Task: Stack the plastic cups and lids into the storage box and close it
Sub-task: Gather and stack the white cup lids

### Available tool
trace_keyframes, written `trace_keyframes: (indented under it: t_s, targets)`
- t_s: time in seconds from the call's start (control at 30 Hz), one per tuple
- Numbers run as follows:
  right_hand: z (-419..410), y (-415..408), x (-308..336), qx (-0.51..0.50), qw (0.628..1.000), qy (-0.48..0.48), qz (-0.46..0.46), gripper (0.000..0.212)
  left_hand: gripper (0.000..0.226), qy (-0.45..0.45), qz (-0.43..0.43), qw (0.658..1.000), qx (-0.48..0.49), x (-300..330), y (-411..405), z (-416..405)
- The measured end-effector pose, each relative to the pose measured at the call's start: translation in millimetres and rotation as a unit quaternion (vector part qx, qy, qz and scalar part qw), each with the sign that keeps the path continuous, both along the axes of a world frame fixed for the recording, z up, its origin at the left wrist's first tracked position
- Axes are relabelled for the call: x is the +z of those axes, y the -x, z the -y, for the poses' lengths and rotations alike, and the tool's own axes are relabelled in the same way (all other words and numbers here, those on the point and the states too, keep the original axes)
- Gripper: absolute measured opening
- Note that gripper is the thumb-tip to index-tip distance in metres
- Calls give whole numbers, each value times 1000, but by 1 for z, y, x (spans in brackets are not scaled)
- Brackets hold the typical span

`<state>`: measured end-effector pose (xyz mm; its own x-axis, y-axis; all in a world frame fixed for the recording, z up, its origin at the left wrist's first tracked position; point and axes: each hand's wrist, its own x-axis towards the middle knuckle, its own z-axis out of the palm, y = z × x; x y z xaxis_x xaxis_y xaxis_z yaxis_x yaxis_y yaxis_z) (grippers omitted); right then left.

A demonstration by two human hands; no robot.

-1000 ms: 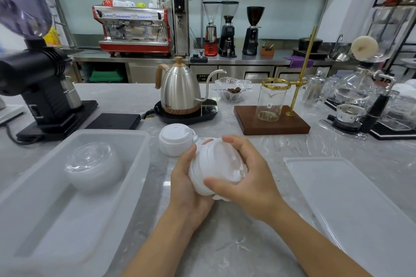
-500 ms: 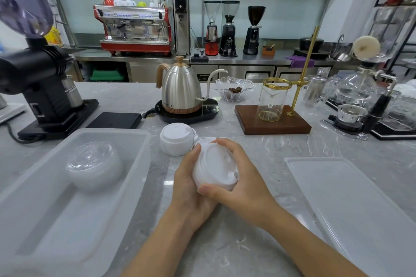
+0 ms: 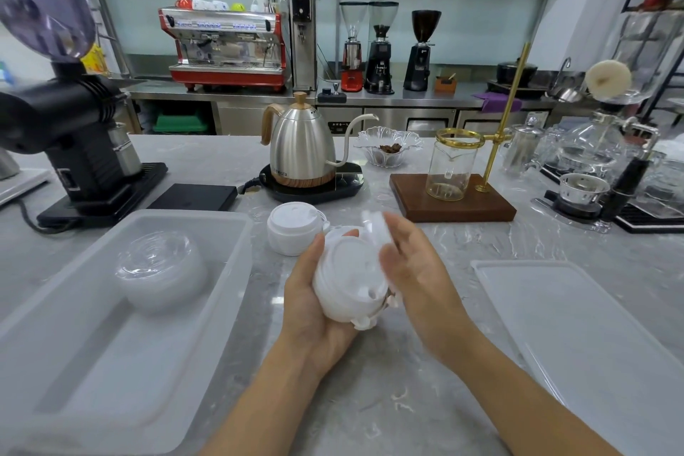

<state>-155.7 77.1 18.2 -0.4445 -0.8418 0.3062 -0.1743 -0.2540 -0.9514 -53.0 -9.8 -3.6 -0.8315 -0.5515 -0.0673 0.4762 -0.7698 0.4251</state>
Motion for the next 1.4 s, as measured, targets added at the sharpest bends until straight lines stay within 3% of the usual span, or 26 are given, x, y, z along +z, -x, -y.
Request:
trace_keyframes:
  t_s: [0.13, 0.27, 0.37, 0.5, 0.57, 0.63, 0.77, 0.97, 1.23, 1.4]
  targets:
    - [-3, 11, 3, -39, 998, 15, 42, 87, 52, -26, -5, 1000, 11, 6, -1, -2]
    - [-6, 4, 5, -43, 998, -15, -37, 86, 52, -22, -3, 1000, 12, 4, -1, 0]
    - [-5, -11, -3, -49, 992, -46, -109, 81, 69, 6, 16, 1000, 5, 5, -2, -3]
    - [-2, -23, -8, -71, 974, -77, -200, 74, 70, 36, 12, 999, -1, 7, -2, -5]
    - [-2, -23, -7, -74, 971, -81, -213, 74, 91, 42, 3, 999, -2, 5, -1, -5]
    - [-2, -20, -7, -76, 965, -88, -234, 80, 97, 43, 8, 999, -3, 5, 0, -6]
    - [-5, -14, -4, -53, 951, -106, -286, 84, 77, 21, -1, 1000, -24, 2, 1, -7]
    - [-9, -3, -2, 1, 947, -152, -283, 86, 66, 49, 46, 998, -15, 6, -1, -11]
    - [-2, -7, -10, 21, 974, -115, -193, 75, 82, 140, 106, 984, 17, 5, 0, -16]
    - [-5, -7, -7, 19, 957, -125, -262, 79, 53, 153, 78, 985, 6, 10, -4, -17]
